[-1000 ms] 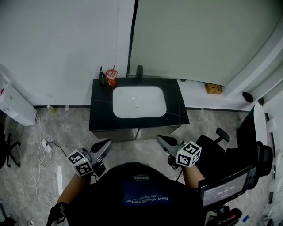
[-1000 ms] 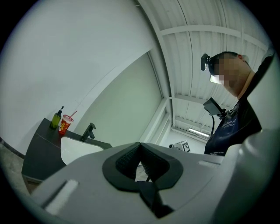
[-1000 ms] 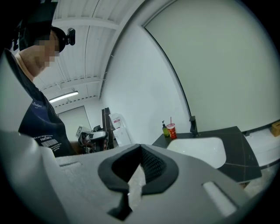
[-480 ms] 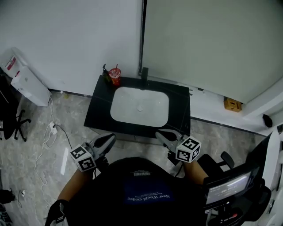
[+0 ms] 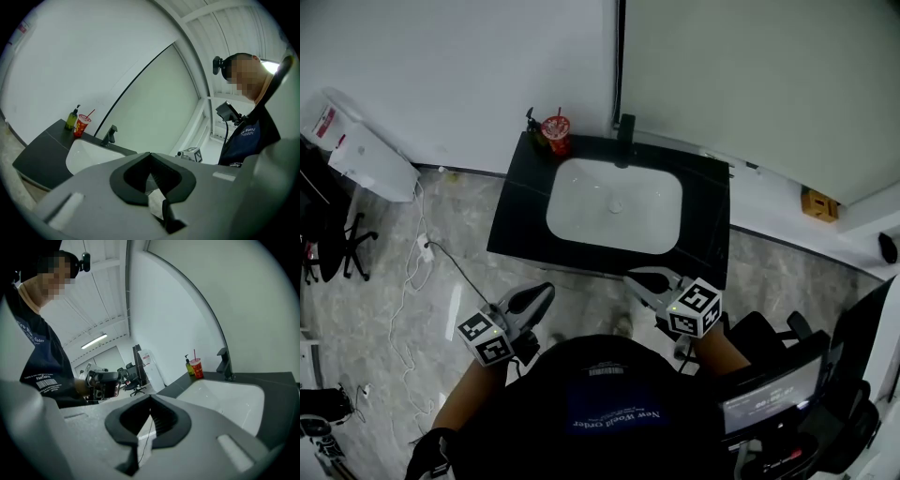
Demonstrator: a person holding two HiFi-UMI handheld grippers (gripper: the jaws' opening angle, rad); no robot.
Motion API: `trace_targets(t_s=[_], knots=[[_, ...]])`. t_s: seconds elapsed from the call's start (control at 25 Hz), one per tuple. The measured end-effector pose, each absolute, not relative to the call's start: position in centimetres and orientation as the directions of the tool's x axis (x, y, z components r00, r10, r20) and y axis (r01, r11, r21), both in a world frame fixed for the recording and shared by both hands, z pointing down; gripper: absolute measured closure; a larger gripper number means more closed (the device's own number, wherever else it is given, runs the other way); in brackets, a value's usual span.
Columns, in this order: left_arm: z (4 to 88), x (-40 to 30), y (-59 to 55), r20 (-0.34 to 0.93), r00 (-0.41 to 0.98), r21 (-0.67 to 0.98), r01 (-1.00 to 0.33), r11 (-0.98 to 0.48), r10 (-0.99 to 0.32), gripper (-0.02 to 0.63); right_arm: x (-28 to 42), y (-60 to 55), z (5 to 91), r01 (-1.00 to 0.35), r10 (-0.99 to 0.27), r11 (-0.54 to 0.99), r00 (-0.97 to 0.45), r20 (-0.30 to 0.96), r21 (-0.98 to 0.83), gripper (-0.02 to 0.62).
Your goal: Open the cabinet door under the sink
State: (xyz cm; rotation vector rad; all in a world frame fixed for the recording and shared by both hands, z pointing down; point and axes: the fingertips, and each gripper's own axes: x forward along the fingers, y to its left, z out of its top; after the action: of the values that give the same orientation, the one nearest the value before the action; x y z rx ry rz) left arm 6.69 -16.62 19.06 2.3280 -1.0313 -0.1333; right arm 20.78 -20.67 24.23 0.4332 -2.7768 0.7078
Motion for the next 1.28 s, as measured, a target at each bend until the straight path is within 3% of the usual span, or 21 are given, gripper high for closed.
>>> trace_targets(t_s=[0.36, 0.56, 0.88, 1.24, 1.28], knots=[[23.5, 3.8, -16.7, 0.179, 0.727, 0.560, -0.629, -0.539, -0.663, 0.604, 15.8, -19.9, 27.2, -0.339, -0.199, 0.849, -0.916, 0.348, -0.406, 0.594], [24.7, 4.4, -17.0, 0.128, 0.707, 0.635, -0.597, -0.490, -0.696, 0.604, 13.8, -18.8, 31.2, -0.265, -0.096, 0.897, -0.898, 0.429, -0.353, 0.594], [33.3, 2.9, -13.4, 0.154, 0.666, 0.724, -0.579, -0.374, -0.730, 0.604, 8.9, -17.2, 39.3, -0.163, -0.008, 0.958, -0.839, 0.544, -0.237, 0.593], [42.2, -0.5, -11.0, 0.160, 0.636, 0.709, -0.606, -0.360, -0.755, 0.604, 3.1, -12.5, 49.4, -0.030, 0.078, 0.987, -0.779, 0.623, -0.161, 0.591], [43.1, -1.0, -10.5, 0.173, 0.628, 0.706, -0.616, -0.349, -0.759, 0.604, 2.7, -12.0, 50.3, -0.018, 0.085, 0.988, -0.770, 0.633, -0.155, 0.543]])
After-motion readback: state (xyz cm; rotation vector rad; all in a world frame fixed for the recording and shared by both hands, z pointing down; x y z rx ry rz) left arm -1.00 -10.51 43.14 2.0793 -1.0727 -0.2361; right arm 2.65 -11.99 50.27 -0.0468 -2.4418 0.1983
